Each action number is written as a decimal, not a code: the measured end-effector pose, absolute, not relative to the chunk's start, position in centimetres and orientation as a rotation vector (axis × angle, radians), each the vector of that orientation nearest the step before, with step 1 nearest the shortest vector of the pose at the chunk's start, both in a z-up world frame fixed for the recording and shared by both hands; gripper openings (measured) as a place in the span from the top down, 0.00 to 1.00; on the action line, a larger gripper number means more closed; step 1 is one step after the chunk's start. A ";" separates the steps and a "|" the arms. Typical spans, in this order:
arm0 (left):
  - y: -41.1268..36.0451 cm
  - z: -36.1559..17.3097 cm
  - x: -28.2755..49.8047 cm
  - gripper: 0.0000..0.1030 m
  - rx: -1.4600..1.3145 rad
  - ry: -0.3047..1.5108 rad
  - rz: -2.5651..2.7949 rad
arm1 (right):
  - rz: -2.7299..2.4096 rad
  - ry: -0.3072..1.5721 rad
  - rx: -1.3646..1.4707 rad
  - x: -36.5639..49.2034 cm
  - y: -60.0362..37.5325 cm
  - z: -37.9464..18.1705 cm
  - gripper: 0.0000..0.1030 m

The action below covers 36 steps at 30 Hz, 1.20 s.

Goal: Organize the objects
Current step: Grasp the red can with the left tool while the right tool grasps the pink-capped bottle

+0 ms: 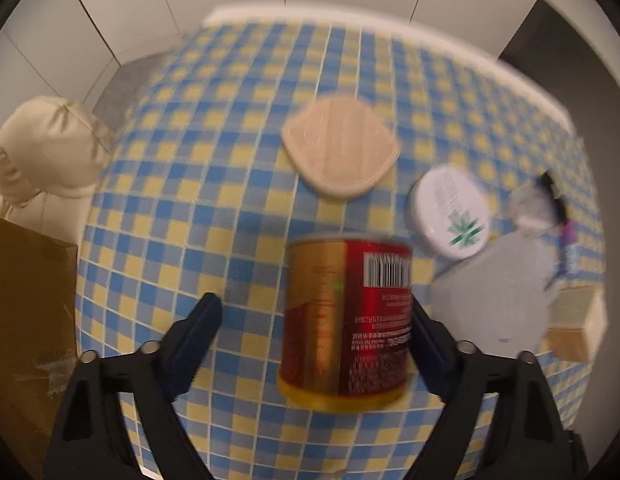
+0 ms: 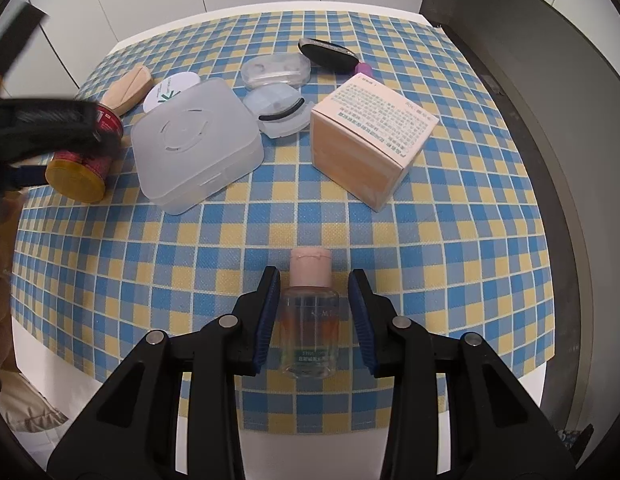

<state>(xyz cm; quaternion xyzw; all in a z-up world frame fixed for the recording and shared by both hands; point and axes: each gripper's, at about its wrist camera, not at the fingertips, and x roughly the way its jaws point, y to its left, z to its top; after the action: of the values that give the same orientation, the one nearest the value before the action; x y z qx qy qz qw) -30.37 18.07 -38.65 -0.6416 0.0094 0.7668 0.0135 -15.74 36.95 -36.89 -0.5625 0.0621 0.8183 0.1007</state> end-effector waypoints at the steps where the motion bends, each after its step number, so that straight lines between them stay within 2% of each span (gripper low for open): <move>1: 18.3 -38.8 -30.3 0.13 -1.984 0.064 2.411 | 2.419 0.181 -1.662 -15.7 36.9 -36.8 0.63; 5: 18.4 -39.2 -30.1 0.10 -1.939 0.057 2.417 | 2.414 0.179 -1.670 -15.9 37.0 -36.6 0.63; 7: 18.3 -39.3 -29.9 0.12 -1.924 0.051 2.445 | 2.414 0.175 -1.676 -15.9 37.1 -36.4 0.63; 9: 18.5 -39.1 -29.6 0.21 -1.904 0.060 2.454 | 2.420 0.174 -1.675 -16.0 37.1 -36.5 0.66; 10: 18.7 -38.9 -29.4 0.38 -1.889 0.061 2.458 | 2.424 0.175 -1.671 -16.1 37.1 -36.4 0.72; 11: 18.8 -38.6 -29.1 0.48 -1.870 0.065 2.463 | 2.423 0.169 -1.665 -16.0 37.0 -36.4 0.72; 21: 18.9 -38.4 -26.9 0.48 -1.855 -0.025 2.427 | 2.410 0.153 -1.644 -16.1 37.4 -36.1 0.72; 30: 19.0 -36.4 -24.6 0.48 -1.803 0.078 2.477 | 2.405 0.111 -1.603 -16.6 38.2 -35.0 0.72; 36: 19.1 -34.9 -24.5 0.48 -1.773 0.086 2.482 | 2.411 0.066 -1.573 -17.3 38.4 -34.9 0.72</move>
<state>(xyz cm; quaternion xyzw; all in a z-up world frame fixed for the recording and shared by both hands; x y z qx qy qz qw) -24.48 19.12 -34.95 -0.5804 0.0281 0.8126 0.0449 -17.33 38.39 -34.86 -0.5416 0.0227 0.8301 0.1305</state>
